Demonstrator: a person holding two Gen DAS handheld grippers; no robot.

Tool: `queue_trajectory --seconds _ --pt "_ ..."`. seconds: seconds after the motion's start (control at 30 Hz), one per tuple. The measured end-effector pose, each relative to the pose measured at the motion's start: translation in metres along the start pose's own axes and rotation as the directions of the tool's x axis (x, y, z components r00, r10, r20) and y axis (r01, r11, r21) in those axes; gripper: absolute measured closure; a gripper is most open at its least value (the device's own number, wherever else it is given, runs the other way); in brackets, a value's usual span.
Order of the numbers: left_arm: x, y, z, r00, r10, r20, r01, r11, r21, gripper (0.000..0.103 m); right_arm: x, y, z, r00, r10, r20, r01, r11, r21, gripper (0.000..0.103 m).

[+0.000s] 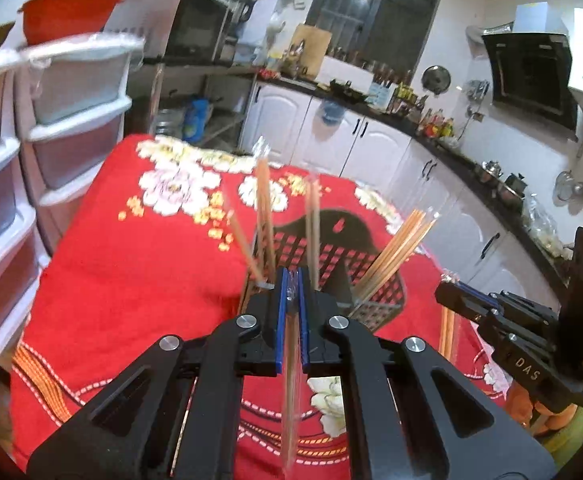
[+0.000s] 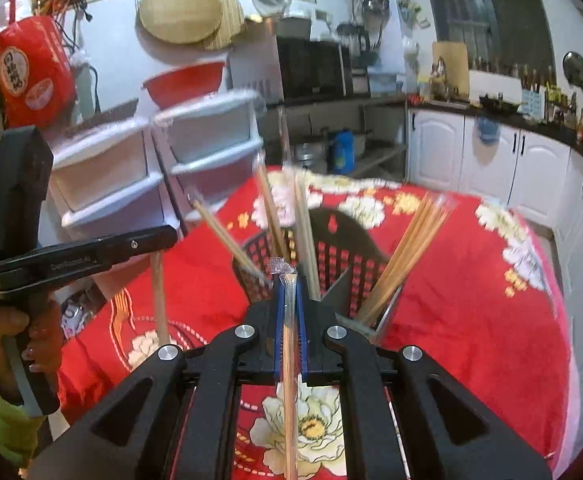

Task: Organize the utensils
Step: 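Lift both held chopsticks and carry them above the grey caddy, then lower the chopsticks into the caddy compartments and open both grippers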

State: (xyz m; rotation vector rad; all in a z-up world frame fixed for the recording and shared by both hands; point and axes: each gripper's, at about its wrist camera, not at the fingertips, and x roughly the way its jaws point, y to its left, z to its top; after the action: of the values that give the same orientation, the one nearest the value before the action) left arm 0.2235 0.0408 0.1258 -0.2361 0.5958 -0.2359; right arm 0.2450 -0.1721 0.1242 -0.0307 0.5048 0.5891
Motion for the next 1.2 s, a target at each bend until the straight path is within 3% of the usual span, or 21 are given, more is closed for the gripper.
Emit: queue_trajectory --seconds 0.33,0.6,0.83,1.03,1.2 --pt "-0.023 -0.022 0.047 0.993 -0.050 0.105 0.047 0.998 0.033 0.102 -0.030 -0.008 0.043 0.990 0.004 0.139 -0.002 1.000 -0.015 0.097" --pt "-0.029 -0.047 0.088 0.984 -0.076 0.160 0.064 0.995 0.081 0.102 -0.030 -0.011 0.077 0.967 0.015 0.256 -0.007 0.999 -0.033 0.097" --pt "-0.009 -0.060 0.108 0.981 -0.078 0.176 0.062 0.993 0.099 0.102 -0.013 -0.023 0.101 0.953 0.011 0.302 -0.009 1.000 -0.008 0.097" --pt "0.018 -0.064 0.116 0.979 -0.058 0.196 0.040 0.995 0.096 0.102 -0.003 -0.036 0.107 0.936 -0.010 0.352 0.008 1.000 0.008 0.097" --pt "0.043 -0.060 0.116 0.981 -0.041 0.189 0.026 0.996 0.082 0.102 0.012 -0.048 0.107 0.933 -0.026 0.358 0.015 0.999 0.035 0.097"
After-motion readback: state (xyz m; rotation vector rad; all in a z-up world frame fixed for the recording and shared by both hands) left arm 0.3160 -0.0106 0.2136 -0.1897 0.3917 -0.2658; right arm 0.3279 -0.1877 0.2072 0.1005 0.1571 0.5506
